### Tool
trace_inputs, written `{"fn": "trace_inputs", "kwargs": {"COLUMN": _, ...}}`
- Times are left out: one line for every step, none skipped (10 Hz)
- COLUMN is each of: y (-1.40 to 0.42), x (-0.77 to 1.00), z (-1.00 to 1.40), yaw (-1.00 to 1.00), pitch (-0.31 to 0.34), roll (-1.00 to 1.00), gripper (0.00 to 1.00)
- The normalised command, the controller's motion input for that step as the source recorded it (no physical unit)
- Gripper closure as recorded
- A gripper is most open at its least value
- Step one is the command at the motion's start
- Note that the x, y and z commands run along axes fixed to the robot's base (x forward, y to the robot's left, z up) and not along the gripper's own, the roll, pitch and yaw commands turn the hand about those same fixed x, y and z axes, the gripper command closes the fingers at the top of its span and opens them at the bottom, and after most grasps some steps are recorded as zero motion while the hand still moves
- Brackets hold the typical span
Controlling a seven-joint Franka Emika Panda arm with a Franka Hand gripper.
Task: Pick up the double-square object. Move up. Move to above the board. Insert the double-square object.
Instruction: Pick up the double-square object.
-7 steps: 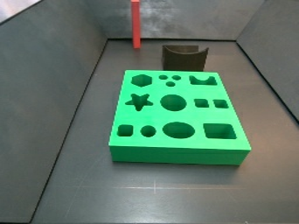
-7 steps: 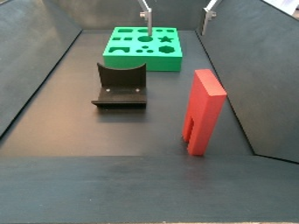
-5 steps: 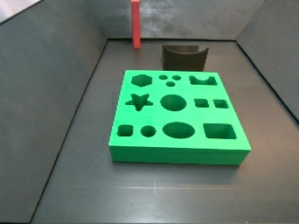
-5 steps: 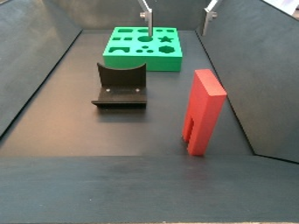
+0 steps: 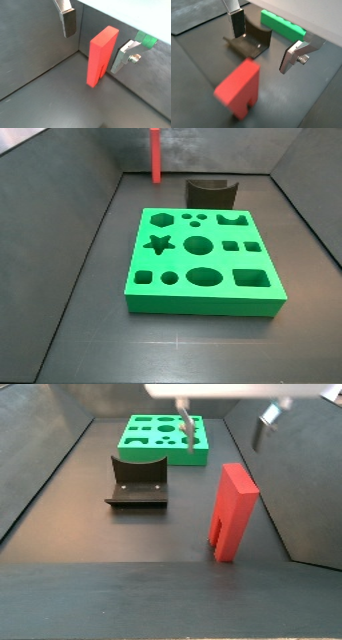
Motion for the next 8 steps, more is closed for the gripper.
{"fn": "trace_inputs", "kwargs": {"y": 0.71, "x": -0.04, "z": -0.43, "yaw": 0.01, "pitch": -0.13, "roll": 0.04, "gripper": 0.0}}
{"fn": "trace_inputs", "kwargs": {"y": 0.68, "x": 0.05, "z": -0.4, "yaw": 0.05, "pitch": -0.134, "roll": -0.02, "gripper": 0.0}}
{"fn": "trace_inputs", "kwargs": {"y": 0.57, "x": 0.01, "z": -0.53, "yaw": 0.03, "pitch": -0.174, "roll": 0.0, "gripper": 0.0}}
{"fn": "trace_inputs", "kwargs": {"y": 0.36, "x": 0.0, "z": -0.34, "yaw": 0.01, "pitch": -0.181, "roll": 0.0, "gripper": 0.0}}
{"fn": "trace_inputs", "kwargs": {"y": 0.0, "x": 0.0, "z": 0.0, "yaw": 0.0, "pitch": 0.0, "roll": 0.01, "gripper": 0.0}}
{"fn": "trace_inputs", "kwargs": {"y": 0.0, "x": 0.0, "z": 0.0, "yaw": 0.0, "pitch": 0.0, "roll": 0.0, "gripper": 0.0}}
{"fn": "trace_inputs", "kwargs": {"y": 0.0, "x": 0.0, "z": 0.0, "yaw": 0.0, "pitch": 0.0, "roll": 0.0, "gripper": 1.0}}
{"fn": "trace_inputs", "kwargs": {"y": 0.0, "x": 0.0, "z": 0.0, "yaw": 0.0, "pitch": 0.0, "roll": 0.0, "gripper": 1.0}}
